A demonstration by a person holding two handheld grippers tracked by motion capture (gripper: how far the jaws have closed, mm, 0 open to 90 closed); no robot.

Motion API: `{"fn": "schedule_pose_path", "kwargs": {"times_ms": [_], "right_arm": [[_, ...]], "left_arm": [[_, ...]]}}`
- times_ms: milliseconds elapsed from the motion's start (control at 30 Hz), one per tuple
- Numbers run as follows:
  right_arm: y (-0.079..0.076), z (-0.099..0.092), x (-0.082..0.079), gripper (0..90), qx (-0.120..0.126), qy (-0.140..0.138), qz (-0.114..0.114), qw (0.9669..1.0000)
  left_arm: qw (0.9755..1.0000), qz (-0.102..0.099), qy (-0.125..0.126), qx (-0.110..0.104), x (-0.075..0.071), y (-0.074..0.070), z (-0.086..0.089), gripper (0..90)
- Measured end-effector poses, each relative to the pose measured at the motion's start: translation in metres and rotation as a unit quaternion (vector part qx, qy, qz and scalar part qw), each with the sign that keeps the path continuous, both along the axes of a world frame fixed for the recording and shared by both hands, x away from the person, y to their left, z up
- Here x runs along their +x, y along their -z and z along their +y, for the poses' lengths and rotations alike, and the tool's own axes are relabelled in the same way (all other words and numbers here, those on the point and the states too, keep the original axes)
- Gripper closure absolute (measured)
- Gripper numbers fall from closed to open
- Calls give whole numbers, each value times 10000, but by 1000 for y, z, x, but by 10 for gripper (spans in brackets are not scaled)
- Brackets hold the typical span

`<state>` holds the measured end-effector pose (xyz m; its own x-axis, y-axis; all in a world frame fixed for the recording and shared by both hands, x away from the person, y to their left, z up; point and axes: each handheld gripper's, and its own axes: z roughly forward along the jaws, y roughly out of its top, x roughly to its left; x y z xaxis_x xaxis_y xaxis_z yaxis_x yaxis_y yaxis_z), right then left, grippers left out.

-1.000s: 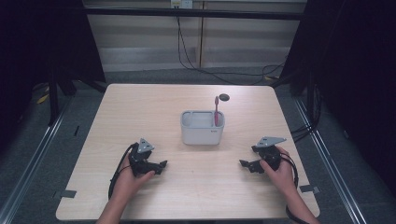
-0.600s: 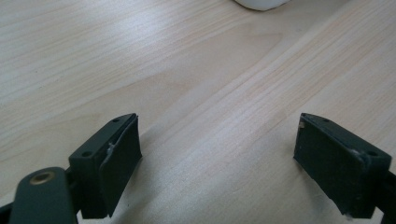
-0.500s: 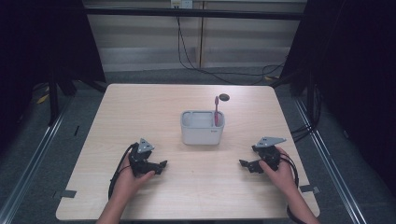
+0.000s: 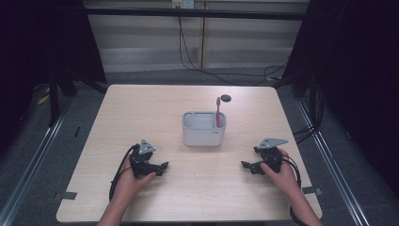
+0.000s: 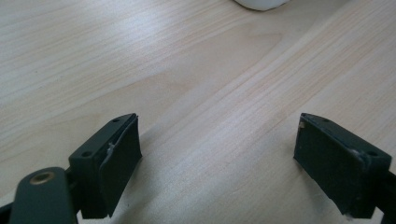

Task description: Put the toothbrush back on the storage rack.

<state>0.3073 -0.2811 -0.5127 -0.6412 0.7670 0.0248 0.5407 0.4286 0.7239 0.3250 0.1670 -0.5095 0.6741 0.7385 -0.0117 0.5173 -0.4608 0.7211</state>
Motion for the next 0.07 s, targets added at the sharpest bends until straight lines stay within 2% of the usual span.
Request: {"fn": "schedule_pose_path", "kwargs": {"times_ms": [67], "right_arm": [[0, 0, 0, 139, 1, 0, 0, 10000]], "left_arm": [[10000, 0, 0, 1, 0, 0, 0, 141]]}}
